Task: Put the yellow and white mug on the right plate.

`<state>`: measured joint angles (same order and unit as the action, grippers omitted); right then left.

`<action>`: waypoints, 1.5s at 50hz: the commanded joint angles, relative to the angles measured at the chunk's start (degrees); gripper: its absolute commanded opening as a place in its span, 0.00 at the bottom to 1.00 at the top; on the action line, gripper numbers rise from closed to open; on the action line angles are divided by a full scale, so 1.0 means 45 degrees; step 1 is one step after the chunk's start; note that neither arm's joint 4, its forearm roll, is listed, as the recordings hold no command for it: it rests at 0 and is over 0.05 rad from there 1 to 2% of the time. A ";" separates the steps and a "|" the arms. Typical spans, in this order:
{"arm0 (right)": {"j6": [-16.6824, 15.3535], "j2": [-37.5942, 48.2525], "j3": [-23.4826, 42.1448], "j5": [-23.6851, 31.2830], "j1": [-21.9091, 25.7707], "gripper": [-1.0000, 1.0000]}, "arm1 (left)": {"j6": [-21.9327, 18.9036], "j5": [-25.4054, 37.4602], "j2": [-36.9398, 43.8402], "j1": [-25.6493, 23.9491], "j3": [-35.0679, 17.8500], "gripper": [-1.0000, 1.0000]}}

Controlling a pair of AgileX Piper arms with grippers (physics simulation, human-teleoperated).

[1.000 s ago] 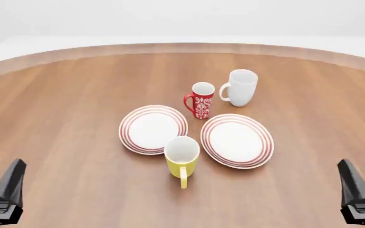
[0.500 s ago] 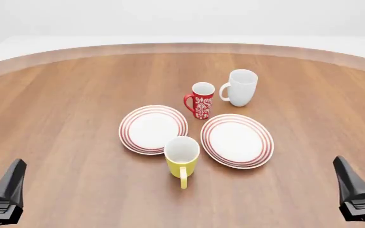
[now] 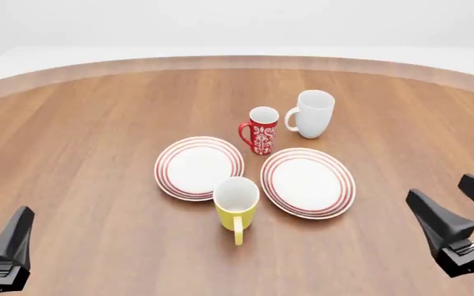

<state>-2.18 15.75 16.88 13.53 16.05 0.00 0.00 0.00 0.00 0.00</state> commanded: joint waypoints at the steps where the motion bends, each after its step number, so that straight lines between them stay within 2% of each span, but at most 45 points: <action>1: 0.0452 0.1174 0.1167 0.0811 0.1784 1.00 | 0.0000 0.0000 0.0000 0.0000 0.0000 1.00; 4: 0.0717 0.1431 0.1218 0.0876 0.1862 1.00 | 0.0000 0.0000 0.0000 0.0000 0.0000 1.00; 9: 0.1133 0.1683 0.1561 0.1064 0.2744 1.00 | 0.0000 0.0000 0.0000 0.0000 0.0000 1.00; 17: 0.1254 0.2379 0.2452 0.1449 0.3432 1.00 | 0.0000 0.0000 0.0000 0.0000 0.0000 1.00; 19: 0.1768 0.2687 0.2696 0.1596 0.3684 1.00 | 0.0000 0.0000 0.0000 0.0000 0.0000 1.00; 20: 0.1642 0.2718 0.2790 0.1650 0.3702 1.00 | 0.0000 0.0000 0.0000 0.0000 0.0000 1.00; 25: 0.2537 0.3307 0.3304 0.1797 0.4335 1.00 | 0.0000 0.0000 0.0000 0.0000 0.0000 1.00; 29: 0.2449 0.3582 0.3531 0.1721 0.4718 1.00 | 0.0000 0.0000 0.0000 0.0000 0.0000 1.00; 39: 0.2430 0.4009 0.4133 0.1848 0.5125 1.00 | 0.0000 0.0000 0.0000 0.0000 0.0000 1.00; 55: 0.2321 0.3951 0.4173 0.1885 0.5121 1.00 | 0.0000 0.0000 0.0000 0.0000 0.0000 1.00; 62: 0.2822 0.4289 0.4400 0.1848 0.4996 1.00 | 0.0000 0.0000 0.0000 0.0000 0.0000 1.00; 64: 0.3209 0.4409 0.4363 0.1787 0.4964 1.00 | 0.0000 0.0000 0.0000 0.0000 0.0000 1.00; 66: 0.3203 0.4634 0.4379 0.1790 0.4964 1.00 | 0.0000 0.0000 0.0000 0.0000 0.0000 1.00; 69: 0.3672 0.4674 0.4392 0.1920 0.4931 1.00 | 0.0000 0.0000 0.0000 0.0000 0.0000 1.00; 75: 0.4056 0.5045 0.4885 0.2309 0.5198 1.00 | 0.0000 0.0000 0.0000 0.0000 0.0000 1.00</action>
<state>12.92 36.23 36.77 22.41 38.65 0.00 0.00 0.00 0.00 0.00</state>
